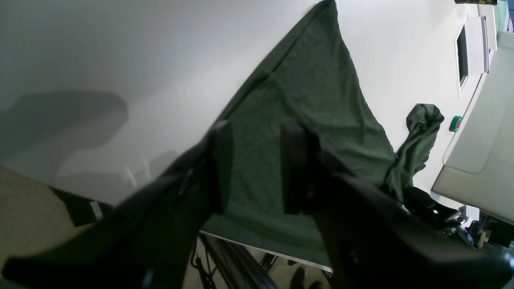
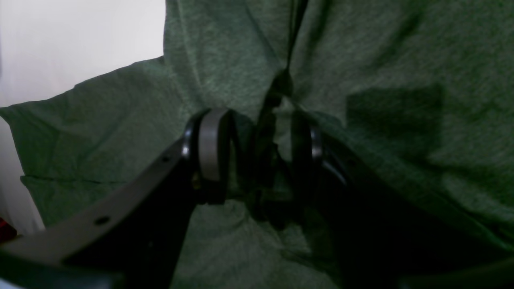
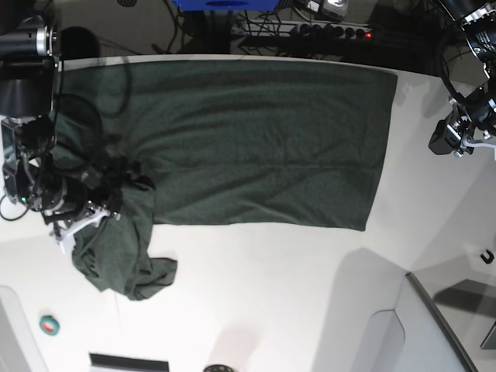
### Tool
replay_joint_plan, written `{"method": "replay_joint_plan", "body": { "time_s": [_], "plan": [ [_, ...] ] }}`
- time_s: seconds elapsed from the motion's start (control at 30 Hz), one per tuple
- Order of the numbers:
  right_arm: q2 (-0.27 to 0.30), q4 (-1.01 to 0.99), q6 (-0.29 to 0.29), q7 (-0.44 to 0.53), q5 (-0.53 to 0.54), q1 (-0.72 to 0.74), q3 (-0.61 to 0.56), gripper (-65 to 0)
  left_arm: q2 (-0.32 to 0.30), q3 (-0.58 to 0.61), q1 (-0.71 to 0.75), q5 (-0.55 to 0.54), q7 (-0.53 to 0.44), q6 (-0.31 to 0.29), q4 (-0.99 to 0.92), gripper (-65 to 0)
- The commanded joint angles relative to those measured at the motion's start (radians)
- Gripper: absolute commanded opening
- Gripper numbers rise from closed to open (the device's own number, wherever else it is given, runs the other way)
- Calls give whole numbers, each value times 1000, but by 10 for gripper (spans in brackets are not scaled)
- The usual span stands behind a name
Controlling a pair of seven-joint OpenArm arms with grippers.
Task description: Layout the t-shirt on the table in an organized manner, then fold the t-shirt properly
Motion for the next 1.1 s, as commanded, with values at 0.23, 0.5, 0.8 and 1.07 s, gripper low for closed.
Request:
{"method": "replay_joint_plan", "body": {
  "time_s": [0.23,0.5,0.8,1.07],
  "plan": [
    [-8,27,2,7,19,21,2,-422,-20,-6,-7,-18,-3,-2,13,-461],
    [-36,27,2,-7,14,21,0,-422,-20,-8,-7,-18,-3,-2,13,-461],
    [-42,120,2,-7,14,-7,0,-506,-20,-8,-8,-18,-3,-2,13,-461],
    [-42,74,2,-7,14,0,0,-594,-20,-8,-8,-18,-3,-2,13,-461]
  ]
}}
